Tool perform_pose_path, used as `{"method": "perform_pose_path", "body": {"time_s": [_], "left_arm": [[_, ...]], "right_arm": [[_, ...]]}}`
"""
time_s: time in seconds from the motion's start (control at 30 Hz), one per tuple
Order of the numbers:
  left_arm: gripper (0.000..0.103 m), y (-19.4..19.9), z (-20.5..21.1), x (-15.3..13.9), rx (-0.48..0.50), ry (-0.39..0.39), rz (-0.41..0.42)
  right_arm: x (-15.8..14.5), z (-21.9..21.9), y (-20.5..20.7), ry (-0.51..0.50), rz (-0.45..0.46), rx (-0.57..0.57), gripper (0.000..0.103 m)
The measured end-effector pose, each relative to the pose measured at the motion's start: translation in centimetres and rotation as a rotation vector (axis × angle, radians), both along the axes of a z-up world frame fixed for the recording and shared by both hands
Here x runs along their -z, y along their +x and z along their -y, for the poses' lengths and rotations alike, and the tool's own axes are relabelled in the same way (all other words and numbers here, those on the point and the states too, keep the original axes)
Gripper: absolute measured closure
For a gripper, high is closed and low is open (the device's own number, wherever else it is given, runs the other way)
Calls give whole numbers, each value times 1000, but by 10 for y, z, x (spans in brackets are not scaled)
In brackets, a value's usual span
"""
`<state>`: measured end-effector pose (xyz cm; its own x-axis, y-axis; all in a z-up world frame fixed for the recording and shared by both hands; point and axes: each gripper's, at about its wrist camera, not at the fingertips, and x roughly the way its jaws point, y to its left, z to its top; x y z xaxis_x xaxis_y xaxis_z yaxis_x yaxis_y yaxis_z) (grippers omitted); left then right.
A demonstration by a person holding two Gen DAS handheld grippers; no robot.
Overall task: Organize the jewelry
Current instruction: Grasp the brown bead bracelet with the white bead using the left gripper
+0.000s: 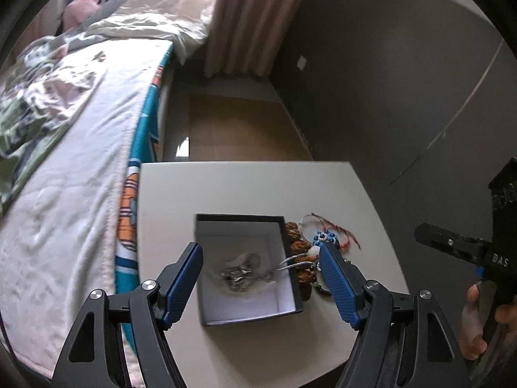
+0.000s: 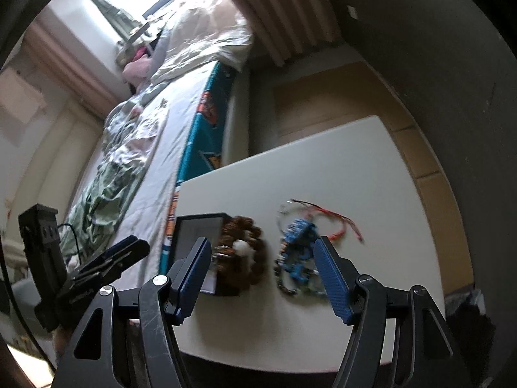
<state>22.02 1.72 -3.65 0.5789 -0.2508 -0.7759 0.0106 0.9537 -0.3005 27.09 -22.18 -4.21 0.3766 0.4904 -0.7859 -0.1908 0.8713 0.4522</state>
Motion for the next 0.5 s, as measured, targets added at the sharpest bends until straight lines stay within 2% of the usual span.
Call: {"method": "perform_pose_path", "body": {"time_s": [0.23,0.5], "left_arm": [[28,12,51,10,111,149,-30],[28,21,95,41,194,402,-100]], "right_arm": [[25,38,-6,36,-46,73,37],[44,74,-12,69,-83,138,37]]}}
